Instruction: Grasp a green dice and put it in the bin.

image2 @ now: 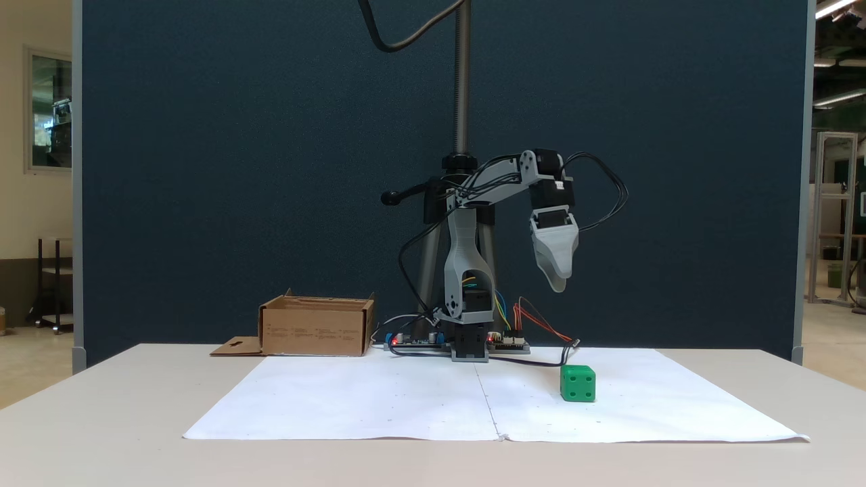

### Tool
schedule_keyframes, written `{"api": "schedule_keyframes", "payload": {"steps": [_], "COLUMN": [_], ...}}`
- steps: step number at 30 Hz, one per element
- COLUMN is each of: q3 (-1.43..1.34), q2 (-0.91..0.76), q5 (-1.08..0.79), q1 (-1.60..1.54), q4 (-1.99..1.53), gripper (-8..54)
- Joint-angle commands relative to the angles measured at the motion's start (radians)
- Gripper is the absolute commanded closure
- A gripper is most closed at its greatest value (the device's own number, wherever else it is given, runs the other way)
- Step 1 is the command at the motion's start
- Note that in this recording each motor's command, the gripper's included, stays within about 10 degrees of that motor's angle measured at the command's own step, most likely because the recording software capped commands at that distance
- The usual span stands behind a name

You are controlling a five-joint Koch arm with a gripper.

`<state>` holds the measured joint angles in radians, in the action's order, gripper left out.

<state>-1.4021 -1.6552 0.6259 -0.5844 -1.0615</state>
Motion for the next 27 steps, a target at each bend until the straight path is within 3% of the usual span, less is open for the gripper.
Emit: {"api": "schedule_keyframes", "payload": {"steps": [1,16,27], "q3": [0.040,0.008,-0.034], "q2": [0.002,0.183,0.195], "q5": [0.094,0.120,0.152], "q1": [-0.012,-0.020,-0.002], "q4": [-0.008,0.034,0.086], "gripper": [2.3,2.4,2.4]}}
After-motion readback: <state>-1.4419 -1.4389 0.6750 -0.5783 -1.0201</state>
